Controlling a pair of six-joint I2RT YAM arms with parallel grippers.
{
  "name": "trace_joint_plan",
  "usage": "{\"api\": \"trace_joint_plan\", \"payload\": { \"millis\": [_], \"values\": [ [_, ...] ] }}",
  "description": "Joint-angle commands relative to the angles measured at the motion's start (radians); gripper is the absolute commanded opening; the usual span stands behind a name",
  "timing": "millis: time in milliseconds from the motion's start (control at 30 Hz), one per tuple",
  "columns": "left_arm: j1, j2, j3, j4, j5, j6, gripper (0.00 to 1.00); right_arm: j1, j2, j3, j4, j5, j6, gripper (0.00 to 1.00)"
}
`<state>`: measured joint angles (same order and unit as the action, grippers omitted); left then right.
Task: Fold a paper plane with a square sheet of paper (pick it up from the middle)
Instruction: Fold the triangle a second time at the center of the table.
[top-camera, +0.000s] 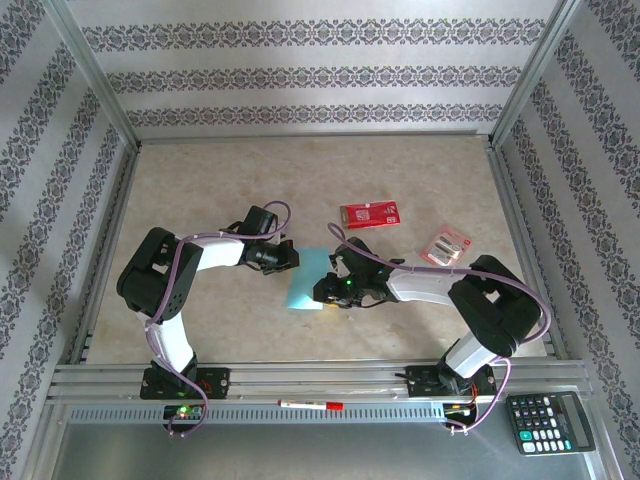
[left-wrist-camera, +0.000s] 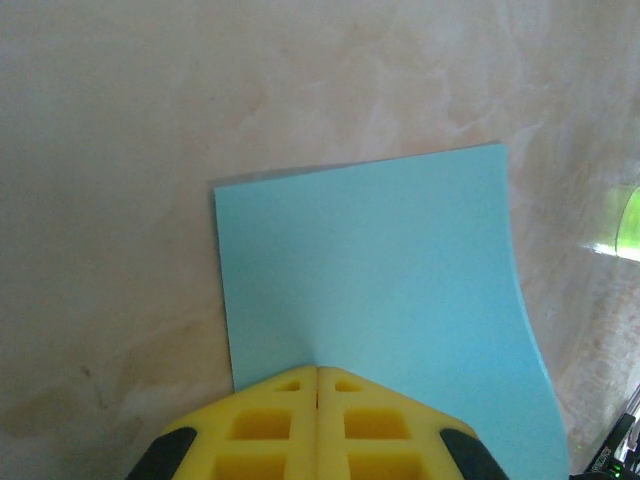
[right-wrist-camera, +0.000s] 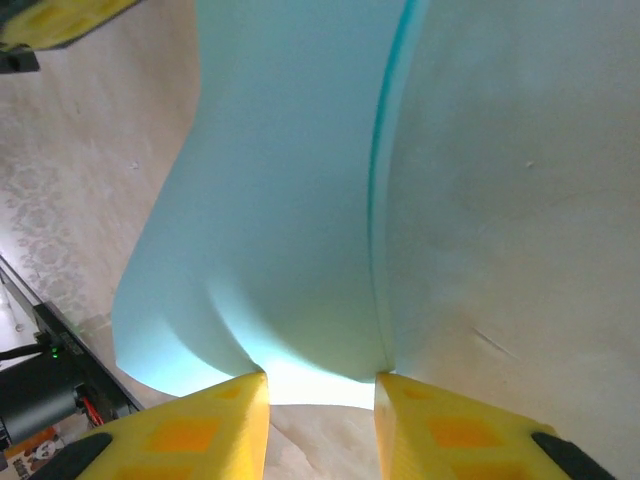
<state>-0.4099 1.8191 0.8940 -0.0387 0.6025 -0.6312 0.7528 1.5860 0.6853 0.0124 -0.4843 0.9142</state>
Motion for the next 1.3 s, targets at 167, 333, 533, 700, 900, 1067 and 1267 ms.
{"api": "trace_joint_plan", "payload": {
  "millis": [167, 333, 533, 700, 900, 1067, 1267],
  "values": [
    [0.007, 0.035, -0.033, -0.082, -0.036, 0.027, 0.0, -0.014, -0.042, -0.006, 0.025, -0.016, -0.004, 0.35],
    [0.008, 0.034, -0.033, -0.086, -0.038, 0.031, 0.0, -0.015, -0.061, -0.013, 0.033, -0.026, -0.013, 0.36],
    [0.008, 0.035, -0.034, -0.089, -0.038, 0.033, 0.0, -0.012, -0.07, -0.028, 0.066, -0.053, -0.015, 0.36],
    [0.008, 0.038, -0.033, -0.09, -0.04, 0.033, 0.0, -0.009, -0.08, -0.043, 0.079, -0.066, -0.02, 0.36],
    [0.008, 0.036, -0.034, -0.095, -0.042, 0.036, 0.0, -0.009, -0.103, -0.059, 0.08, -0.067, -0.023, 0.36],
    [0.008, 0.036, -0.033, -0.093, -0.041, 0.036, 0.0, -0.009, -0.112, -0.065, 0.086, -0.063, -0.024, 0.37],
    [0.007, 0.035, -0.034, -0.096, -0.044, 0.036, 0.0, -0.008, -0.126, -0.063, 0.099, -0.059, -0.03, 0.37]
  ]
}}
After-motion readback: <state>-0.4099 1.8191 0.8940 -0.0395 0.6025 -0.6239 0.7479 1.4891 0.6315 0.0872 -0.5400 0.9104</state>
